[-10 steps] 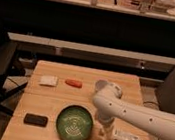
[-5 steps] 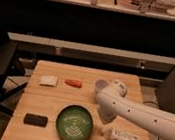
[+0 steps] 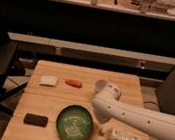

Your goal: Push the ceramic bowl across the table

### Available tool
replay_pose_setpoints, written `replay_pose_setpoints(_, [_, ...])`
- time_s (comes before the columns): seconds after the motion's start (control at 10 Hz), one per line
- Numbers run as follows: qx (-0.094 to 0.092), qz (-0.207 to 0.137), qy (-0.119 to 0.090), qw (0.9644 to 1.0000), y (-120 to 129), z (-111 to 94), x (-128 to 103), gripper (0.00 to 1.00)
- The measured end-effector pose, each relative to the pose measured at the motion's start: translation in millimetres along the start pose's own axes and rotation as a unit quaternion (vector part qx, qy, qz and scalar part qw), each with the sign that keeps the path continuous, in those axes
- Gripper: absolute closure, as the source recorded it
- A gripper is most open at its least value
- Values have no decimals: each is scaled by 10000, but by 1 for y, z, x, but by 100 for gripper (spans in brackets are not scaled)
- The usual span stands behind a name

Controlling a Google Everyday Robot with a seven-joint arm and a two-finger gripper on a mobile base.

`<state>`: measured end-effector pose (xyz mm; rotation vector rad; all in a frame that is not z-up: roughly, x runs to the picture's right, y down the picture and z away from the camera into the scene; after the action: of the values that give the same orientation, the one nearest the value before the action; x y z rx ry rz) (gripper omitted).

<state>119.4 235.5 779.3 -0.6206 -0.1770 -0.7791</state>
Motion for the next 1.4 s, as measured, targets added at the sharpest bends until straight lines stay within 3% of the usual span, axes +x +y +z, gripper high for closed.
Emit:
replay_pose_setpoints(0.3, [-69,-200,-202,9996,-16,20,-20,100])
replay_pose_setpoints(0.6, [-95,-509,-72,9986,-31,7,-34,100])
replay_pose_setpoints(1.2, [-161,-941,-20,9954,-50,5,-59,100])
replay_pose_setpoints(1.4, [-183,-1195,-24,9927,-60,4,-75,100])
